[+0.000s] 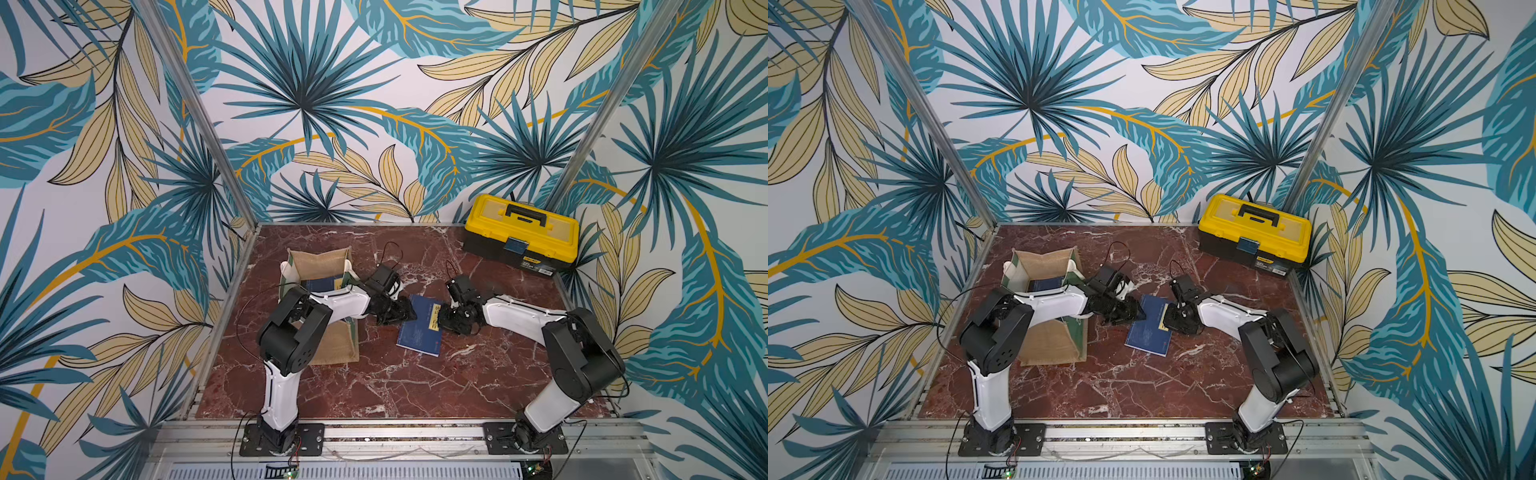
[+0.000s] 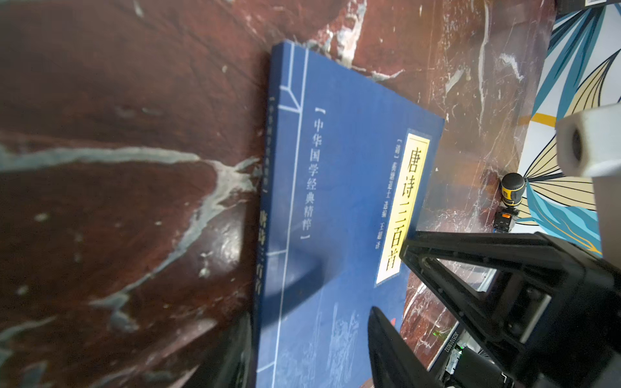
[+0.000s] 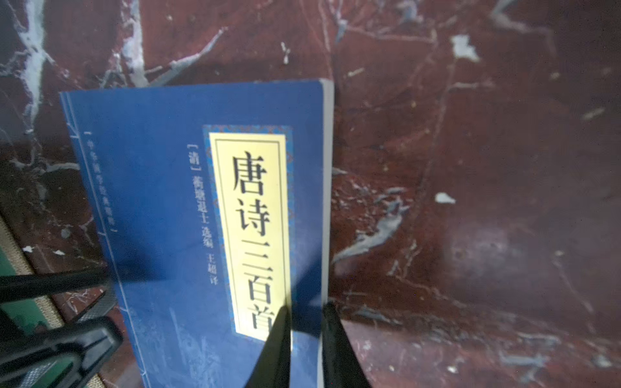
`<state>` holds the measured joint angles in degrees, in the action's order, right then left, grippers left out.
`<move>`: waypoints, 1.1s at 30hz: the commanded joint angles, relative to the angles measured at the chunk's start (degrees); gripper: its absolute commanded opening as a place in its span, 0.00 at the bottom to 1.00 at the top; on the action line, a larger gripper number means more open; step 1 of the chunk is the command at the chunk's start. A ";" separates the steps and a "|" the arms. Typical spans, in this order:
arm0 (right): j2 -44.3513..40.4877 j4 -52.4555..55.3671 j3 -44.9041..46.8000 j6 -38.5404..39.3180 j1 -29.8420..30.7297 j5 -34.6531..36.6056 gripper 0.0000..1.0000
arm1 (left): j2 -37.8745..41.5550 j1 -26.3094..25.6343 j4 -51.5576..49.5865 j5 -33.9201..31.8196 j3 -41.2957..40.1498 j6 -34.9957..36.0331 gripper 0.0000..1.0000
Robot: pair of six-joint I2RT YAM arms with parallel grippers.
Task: Put the books into the canvas bag
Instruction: Pick up the book from the center of the board.
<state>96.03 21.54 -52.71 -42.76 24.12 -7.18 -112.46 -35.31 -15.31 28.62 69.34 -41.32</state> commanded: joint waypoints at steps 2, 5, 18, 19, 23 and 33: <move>2.66 1.32 0.66 0.59 0.56 -0.97 0.18 | 1.52 -2.36 6.81 7.06 -3.39 -3.70 0.54; 2.24 1.31 1.10 0.48 0.53 -1.10 0.18 | 3.39 -2.71 8.79 7.42 -3.86 -5.28 0.49; 0.66 0.51 2.95 0.04 0.54 -1.67 0.18 | 6.56 -4.23 8.89 6.21 -3.55 -6.13 0.36; 0.49 0.57 3.03 0.08 0.55 -1.71 0.17 | 6.56 -4.32 8.89 6.14 -3.60 -6.23 0.36; -0.05 0.78 3.29 0.31 0.56 -1.60 0.17 | 6.56 -4.90 8.89 5.76 -3.60 -6.40 0.32; -4.97 3.50 3.34 0.36 0.57 -1.24 0.18 | 10.70 -5.10 5.36 2.50 -2.89 -4.19 0.06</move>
<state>92.84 21.50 -50.74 -42.81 23.90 -7.27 -106.08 -39.83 -10.24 31.35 66.50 -47.68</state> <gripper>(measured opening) 0.180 0.118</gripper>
